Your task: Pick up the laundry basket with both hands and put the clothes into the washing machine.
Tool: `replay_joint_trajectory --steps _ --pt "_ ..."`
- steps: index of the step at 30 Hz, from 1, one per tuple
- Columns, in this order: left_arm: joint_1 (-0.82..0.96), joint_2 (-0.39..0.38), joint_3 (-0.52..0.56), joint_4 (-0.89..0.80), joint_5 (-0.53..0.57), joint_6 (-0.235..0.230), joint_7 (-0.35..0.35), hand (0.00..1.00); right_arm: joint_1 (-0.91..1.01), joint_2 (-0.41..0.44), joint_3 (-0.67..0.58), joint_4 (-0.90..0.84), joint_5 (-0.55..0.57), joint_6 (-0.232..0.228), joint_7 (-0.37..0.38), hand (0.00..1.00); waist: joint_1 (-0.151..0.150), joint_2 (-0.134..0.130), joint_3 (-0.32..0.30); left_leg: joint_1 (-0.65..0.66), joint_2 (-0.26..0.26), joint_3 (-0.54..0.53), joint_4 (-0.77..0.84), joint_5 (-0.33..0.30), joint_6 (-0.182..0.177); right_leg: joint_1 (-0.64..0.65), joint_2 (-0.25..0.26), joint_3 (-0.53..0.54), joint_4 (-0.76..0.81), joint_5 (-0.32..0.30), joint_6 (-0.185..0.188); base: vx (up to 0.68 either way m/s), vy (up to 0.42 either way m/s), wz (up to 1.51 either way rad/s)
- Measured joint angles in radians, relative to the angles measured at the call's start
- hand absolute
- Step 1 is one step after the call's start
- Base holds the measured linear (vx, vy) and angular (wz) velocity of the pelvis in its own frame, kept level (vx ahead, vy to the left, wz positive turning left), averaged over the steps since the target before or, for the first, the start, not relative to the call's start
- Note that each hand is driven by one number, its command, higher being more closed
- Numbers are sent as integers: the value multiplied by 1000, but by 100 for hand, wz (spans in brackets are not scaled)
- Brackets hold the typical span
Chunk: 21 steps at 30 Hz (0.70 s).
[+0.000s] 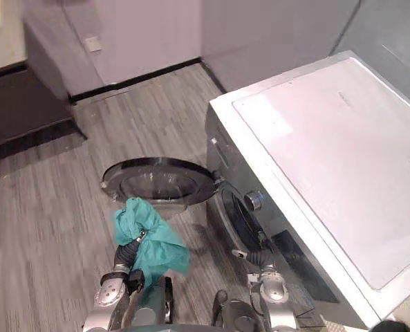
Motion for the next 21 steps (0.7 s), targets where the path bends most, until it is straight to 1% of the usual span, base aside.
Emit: replay_joint_trajectory --steps 1,2,3,4,5,6,7,8,9,10,11,12,13,14,15,16,17,18,19,21 --pt "-30 22 -8 21 1 9 -1 100 3 24 -7 7 -2 6 -2 0 -7 -37 -3 3 -19 48 27 -30 25 -29 -30 40 36 -9 15 235 420 -121" --pt "-43 28 -7 21 1 9 0 100 11 36 -12 6 -2 6 -3 0 -10 -57 -5 9 -25 93 29 -39 39 -43 -48 72 50 -5 23 168 378 -102" --pt "-48 32 -7 12 1 8 1 100 13 41 -13 6 -3 8 -3 0 -4 -70 -5 24 -30 138 30 -48 53 -55 -59 111 53 8 42 110 286 -110" --pt "-48 35 -8 3 1 7 1 100 13 42 -13 5 -4 8 -4 0 -7 -76 -7 33 -35 186 38 -52 60 -62 -74 148 45 26 56 84 285 -106" --pt "-47 35 -9 -3 2 7 1 100 11 42 -13 6 -4 9 -4 0 -10 -76 -6 39 -34 210 41 -56 66 -68 -77 169 34 39 62 45 274 -115" --pt "-46 39 -9 -18 2 6 2 100 8 45 -13 7 -5 8 -3 0 -13 -76 -6 55 -29 257 39 -66 83 -76 -80 206 16 65 80 10 251 -125" --pt "-47 46 -6 -21 2 6 3 100 -5 46 -12 26 -5 7 -4 0 -18 -75 -6 67 -16 308 35 -74 95 -97 -84 195 5 100 85 -2 233 -130" --pt "-48 50 -3 -21 2 6 4 100 -17 45 -11 45 -5 7 -5 0 -26 -75 -6 70 -13 333 29 -76 98 -108 -90 159 0 121 80 -34 187 -136" --pt "-56 54 4 -20 1 7 5 100 -49 38 -10 99 -7 8 -7 0 -34 -71 -5 87 12 392 -10 -82 112 -117 -112 21 -18 145 50 -48 102 -106" --pt "-60 58 9 -18 0 7 6 100 -63 33 -8 125 -7 9 -8 0 -35 -71 -3 101 17 427 -29 -89 123 -120 -135 -71 3 133 35 -98 94 -133" --pt "-70 63 17 -5 0 8 8 100 -85 21 -1 174 -7 11 -11 0 -30 -72 2 122 20 487 -40 -91 126 -124 -183 -226 69 97 4 -104 44 -132" --pt "-74 62 26 -5 -1 9 11 100 -96 6 7 211 -7 11 -17 0 -30 -78 -2 149 25 539 -46 -96 133 -107 -204 -332 94 70 -15 -98 44 -132" --pt "-73 62 31 -5 -1 8 12 100 -104 -2 9 221 -7 11 -20 0 -29 -76 -3 157 29 563 -46 -100 134 -92 -209 -374 91 60 -21 -59 13 -130" --pt "-73 64 41 -5 -3 8 16 100 -124 -16 10 233 -7 11 -23 0 -29 -71 -1 164 36 604 -41 -108 126 -75 -209 -435 48 48 -13 -48 -28 -113" --pt "-83 68 55 6 -4 8 25 100 -134 -34 9 251 -7 11 -24 0 -32 -59 5 163 42 609 -30 -107 125 -66 -189 -428 -8 70 25 -32 -47 -97" --pt "-89 67 56 15 -6 8 27 100 -136 -43 6 254 -7 11 -25 0 -38 -50 7 163 50 605 -25 -106 123 -60 -174 -421 -30 82 23 -5 -92 -61" --pt "-86 65 57 17 -14 8 28 100 -135 -57 5 256 -4 11 -28 0 -56 -38 9 157 72 598 4 -106 123 -45 -151 -411 -54 91 17 16 -89 -35" --pt "-87 65 61 17 -23 8 28 100 -130 -64 5 256 -2 11 -37 0 -55 -36 13 146 92 595 47 -106 123 -45 -142 -399 -50 88 13 8 -144 -48" --pt "-95 59 60 19 -43 8 31 100 -130 -80 4 261 2 11 -52 0 -55 -28 22 112 120 556 139 -105 124 -56 -129 -380 -23 80 2 -2 -125 -47" --pt "-101 53 54 25 -71 8 46 100 -136 -103 3 262 8 11 -68 0 -56 -14 32 87 120 495 183 -105 124 -85 -123 -363 25 71 -11 -40 -109 -51"
